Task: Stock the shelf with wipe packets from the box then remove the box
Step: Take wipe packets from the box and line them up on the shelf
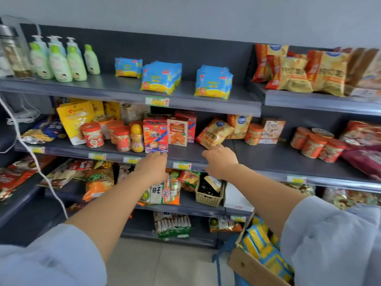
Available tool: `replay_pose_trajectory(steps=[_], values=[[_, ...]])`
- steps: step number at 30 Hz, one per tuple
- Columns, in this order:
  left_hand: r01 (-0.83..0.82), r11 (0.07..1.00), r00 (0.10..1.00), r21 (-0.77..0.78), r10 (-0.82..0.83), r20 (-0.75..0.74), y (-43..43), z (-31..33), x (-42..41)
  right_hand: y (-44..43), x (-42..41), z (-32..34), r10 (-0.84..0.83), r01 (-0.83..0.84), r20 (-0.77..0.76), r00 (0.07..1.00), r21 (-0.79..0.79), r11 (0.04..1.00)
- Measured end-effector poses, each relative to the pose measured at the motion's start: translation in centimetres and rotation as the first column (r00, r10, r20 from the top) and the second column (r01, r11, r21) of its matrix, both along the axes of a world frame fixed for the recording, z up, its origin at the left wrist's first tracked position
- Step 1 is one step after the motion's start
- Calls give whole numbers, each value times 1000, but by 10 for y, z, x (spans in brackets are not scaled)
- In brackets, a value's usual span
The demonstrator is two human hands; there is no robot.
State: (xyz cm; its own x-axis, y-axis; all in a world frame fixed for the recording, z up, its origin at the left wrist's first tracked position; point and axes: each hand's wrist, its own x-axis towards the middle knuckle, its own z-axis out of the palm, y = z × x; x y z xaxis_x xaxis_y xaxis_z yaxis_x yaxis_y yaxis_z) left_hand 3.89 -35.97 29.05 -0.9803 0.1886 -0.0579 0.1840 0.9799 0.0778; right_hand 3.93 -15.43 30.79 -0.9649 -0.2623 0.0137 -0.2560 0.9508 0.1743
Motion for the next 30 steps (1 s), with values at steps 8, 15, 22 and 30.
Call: replay_pose_trajectory(steps=[8, 15, 22, 30], values=[[132, 991, 987, 36, -135, 92, 140, -55, 14, 134, 35, -54, -111, 108, 112, 987, 30, 994], [177, 979, 961, 96, -193, 199, 252, -114, 25, 234, 55, -112, -187, 185, 210, 960, 25, 982], [247, 964, 914, 101, -266, 305, 317, -180, 15, 290, 59, -178, -262, 279, 364, 894, 8, 960], [327, 941, 831, 80, -327, 449, 365, -269, -15, 332, 42, -265, -333, 389, 509, 794, -4, 921]])
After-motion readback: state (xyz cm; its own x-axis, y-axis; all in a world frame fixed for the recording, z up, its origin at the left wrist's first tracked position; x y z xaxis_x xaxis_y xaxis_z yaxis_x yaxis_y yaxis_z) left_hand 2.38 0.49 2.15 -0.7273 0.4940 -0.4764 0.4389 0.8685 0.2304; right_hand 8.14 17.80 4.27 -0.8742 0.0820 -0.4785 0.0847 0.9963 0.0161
